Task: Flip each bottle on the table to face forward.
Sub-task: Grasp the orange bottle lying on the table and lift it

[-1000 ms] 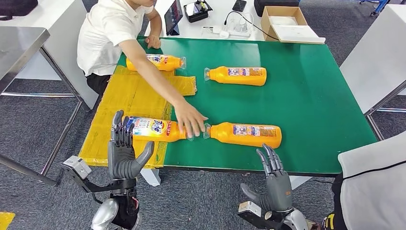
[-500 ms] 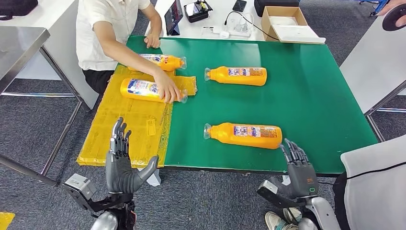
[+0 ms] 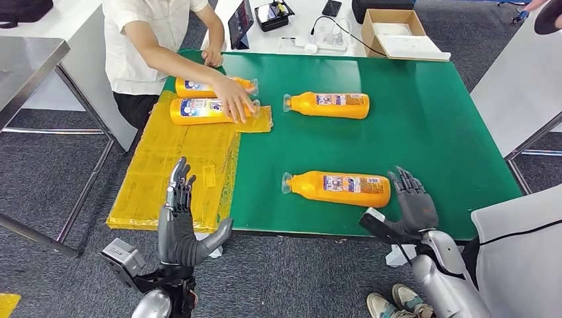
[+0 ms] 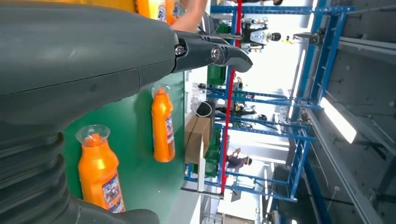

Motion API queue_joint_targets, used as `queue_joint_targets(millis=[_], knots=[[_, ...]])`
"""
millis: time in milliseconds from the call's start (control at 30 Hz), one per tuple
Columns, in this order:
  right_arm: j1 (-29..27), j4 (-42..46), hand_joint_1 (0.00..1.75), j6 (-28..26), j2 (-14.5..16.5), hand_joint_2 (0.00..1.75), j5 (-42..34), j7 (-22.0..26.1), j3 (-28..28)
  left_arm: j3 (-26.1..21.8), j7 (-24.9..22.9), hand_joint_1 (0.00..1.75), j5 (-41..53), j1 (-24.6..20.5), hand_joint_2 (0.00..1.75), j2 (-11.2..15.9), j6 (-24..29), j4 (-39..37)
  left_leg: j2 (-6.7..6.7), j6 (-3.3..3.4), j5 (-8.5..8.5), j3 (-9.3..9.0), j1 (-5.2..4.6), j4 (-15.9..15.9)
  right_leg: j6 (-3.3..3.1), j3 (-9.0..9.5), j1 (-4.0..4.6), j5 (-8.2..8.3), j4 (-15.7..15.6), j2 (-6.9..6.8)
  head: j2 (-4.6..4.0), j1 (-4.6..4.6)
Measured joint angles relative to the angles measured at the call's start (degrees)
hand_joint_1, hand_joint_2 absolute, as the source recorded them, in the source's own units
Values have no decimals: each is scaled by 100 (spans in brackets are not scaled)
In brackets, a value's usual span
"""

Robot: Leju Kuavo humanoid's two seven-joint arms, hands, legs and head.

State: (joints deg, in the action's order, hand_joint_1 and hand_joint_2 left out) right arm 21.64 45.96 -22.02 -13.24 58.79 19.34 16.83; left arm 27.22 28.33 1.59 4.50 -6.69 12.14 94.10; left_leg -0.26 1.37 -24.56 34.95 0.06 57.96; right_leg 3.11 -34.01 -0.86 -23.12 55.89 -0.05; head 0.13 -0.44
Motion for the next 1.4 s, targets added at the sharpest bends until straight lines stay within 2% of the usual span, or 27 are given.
queue_joint_targets(millis=[233, 467, 700, 800, 967, 1033, 1267, 1400], knots=[[523, -229, 0, 70, 264, 175, 69, -1, 322, 78, -67, 0, 29, -156, 175, 1, -88, -31, -2, 1, 1, 0, 0, 0, 0, -1, 0, 0, 1, 0, 0, -1], [702, -245, 0, 168, 376, 175, 34, -61, 499, 110, -86, 0, 30, -215, 175, 1, -108, -68, -5, 1, 0, 2, 0, 0, 0, 0, 0, 0, 1, -1, 0, 1], [1118, -625, 0, 827, 595, 175, -454, -146, 586, 223, -168, 0, 76, -432, 175, 1, -177, -177, -4, 1, 3, -1, 0, 0, 0, 1, 0, 1, 1, 0, 0, 1], [1337, -941, 0, 1237, 711, 175, -528, -471, 635, 285, -274, 0, 81, -503, 175, 5, -260, -240, -4, 0, 4, -3, 0, 0, 0, 2, 0, 1, 2, -1, 0, 1], [1666, -1570, 0, 2205, 817, 175, -577, -1558, 753, 332, -455, 0, 108, -532, 175, 31, -418, -385, -3, 0, 4, -3, 0, 0, 0, 1, 0, 0, 2, 0, 0, 1], [1810, -1767, 0, 2436, 854, 175, -580, -1837, 795, 340, -493, 0, 183, -558, 175, 40, -421, -453, -4, 0, 4, -6, 0, 1, 0, 3, 0, 0, 1, 0, 0, 1], [2027, -2146, 0, 2736, 965, 175, -553, -2292, 890, 362, -562, 0, 306, -634, 175, 42, -431, -655, 4, -1, 1, -26, 0, 1, 0, 17, 0, 1, 0, 2, 0, 1], [2096, -2235, 0, 2823, 995, 175, -529, -2395, 922, 364, -576, 0, 328, -662, 175, 42, -435, -718, 6, -1, 1, -39, 2, 1, -1, 29, 3, 1, 0, 3, 0, 2]])
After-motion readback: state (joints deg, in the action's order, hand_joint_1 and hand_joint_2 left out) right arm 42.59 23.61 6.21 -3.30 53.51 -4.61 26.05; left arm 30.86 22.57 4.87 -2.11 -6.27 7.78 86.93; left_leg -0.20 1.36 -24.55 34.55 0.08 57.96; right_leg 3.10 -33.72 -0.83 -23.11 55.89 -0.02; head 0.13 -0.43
